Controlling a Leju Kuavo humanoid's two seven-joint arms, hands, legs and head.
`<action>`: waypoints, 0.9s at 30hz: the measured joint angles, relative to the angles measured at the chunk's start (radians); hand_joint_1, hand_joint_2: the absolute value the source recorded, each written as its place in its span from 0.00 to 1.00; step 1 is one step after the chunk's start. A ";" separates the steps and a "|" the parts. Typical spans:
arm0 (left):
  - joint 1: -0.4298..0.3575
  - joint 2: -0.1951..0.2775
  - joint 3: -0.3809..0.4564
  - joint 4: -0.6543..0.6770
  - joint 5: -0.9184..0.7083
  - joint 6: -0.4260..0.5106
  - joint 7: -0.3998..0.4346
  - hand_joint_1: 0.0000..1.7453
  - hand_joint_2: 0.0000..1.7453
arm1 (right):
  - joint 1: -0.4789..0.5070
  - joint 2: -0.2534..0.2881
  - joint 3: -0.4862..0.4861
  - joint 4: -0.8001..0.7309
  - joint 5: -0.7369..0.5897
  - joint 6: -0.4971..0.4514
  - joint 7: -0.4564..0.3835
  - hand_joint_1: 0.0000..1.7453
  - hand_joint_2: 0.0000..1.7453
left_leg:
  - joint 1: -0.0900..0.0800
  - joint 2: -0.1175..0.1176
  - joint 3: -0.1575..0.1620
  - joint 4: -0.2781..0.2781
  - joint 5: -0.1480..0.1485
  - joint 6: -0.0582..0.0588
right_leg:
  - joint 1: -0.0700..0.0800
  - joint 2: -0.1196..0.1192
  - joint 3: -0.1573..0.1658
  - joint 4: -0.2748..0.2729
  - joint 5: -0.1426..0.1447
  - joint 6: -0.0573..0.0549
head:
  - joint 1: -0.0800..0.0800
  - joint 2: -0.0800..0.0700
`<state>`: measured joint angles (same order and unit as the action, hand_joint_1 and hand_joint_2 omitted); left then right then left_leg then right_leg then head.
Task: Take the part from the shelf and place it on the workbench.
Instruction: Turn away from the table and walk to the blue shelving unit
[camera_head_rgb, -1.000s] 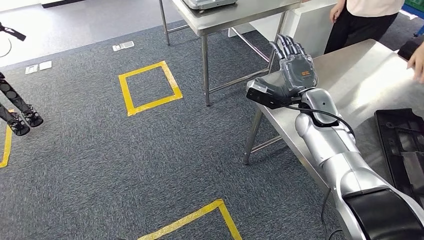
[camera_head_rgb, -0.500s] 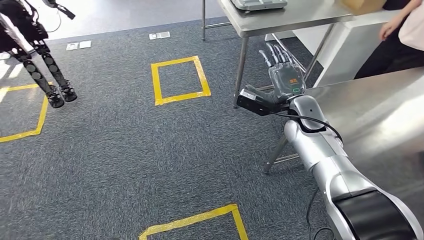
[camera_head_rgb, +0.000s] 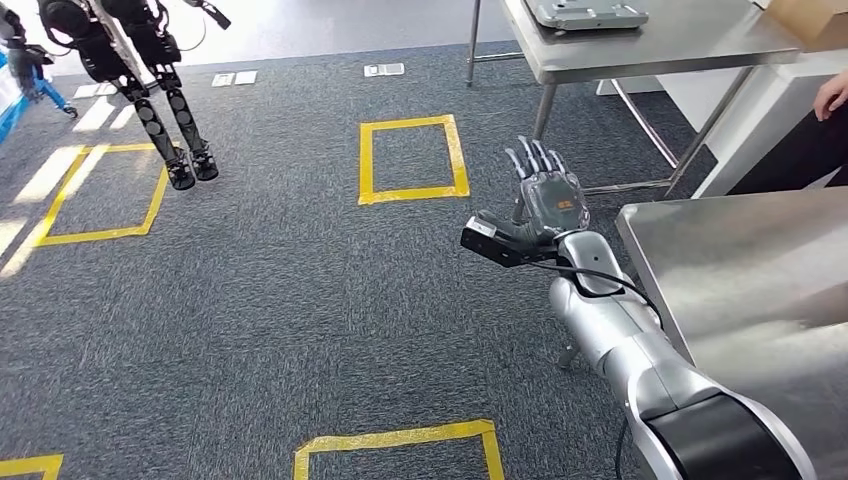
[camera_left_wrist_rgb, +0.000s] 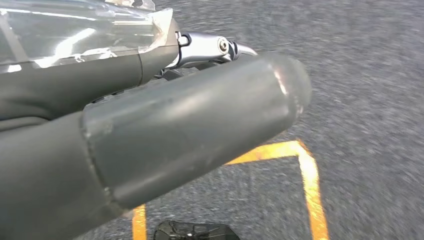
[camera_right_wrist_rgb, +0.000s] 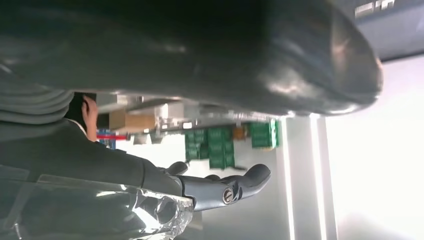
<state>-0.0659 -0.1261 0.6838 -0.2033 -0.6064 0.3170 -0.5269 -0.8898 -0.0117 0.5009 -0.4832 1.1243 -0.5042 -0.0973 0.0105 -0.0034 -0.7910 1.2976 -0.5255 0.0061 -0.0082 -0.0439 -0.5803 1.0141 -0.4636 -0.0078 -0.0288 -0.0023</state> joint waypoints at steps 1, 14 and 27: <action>0.001 0.000 0.000 0.000 -0.002 0.000 0.004 0.00 0.00 | 0.013 -0.003 -0.004 0.009 -0.001 -0.006 0.002 0.00 0.00 | 0.001 0.004 0.015 -0.026 0.018 0.001 | 0.001 -0.013 0.000 0.000 -0.001 -0.001 | 0.000 0.000; -0.008 0.004 0.004 0.000 -0.006 0.004 0.015 0.00 0.00 | 0.115 -0.023 -0.033 0.094 0.020 -0.041 0.062 0.00 0.00 | -0.007 -0.032 0.162 -0.285 0.110 0.055 | 0.001 0.035 -0.109 0.251 -0.119 0.023 | 0.009 0.000; 0.010 0.017 0.018 0.000 -0.021 0.002 0.023 0.00 0.00 | 0.289 -0.027 -0.121 0.150 -0.012 -0.072 0.157 0.00 0.00 | -0.006 -0.046 0.107 -0.177 0.048 0.010 | -0.008 0.043 -0.004 0.001 0.007 0.008 | 0.000 0.000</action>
<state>-0.0564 -0.1089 0.7021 -0.2033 -0.6275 0.3185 -0.5038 -0.6003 -0.0382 0.3797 -0.3333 1.1126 -0.5763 0.0595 0.0049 -0.0493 -0.6844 1.1203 -0.4772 0.0163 -0.0165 -0.0008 -0.5847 1.0151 -0.4567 0.0004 -0.0291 -0.0023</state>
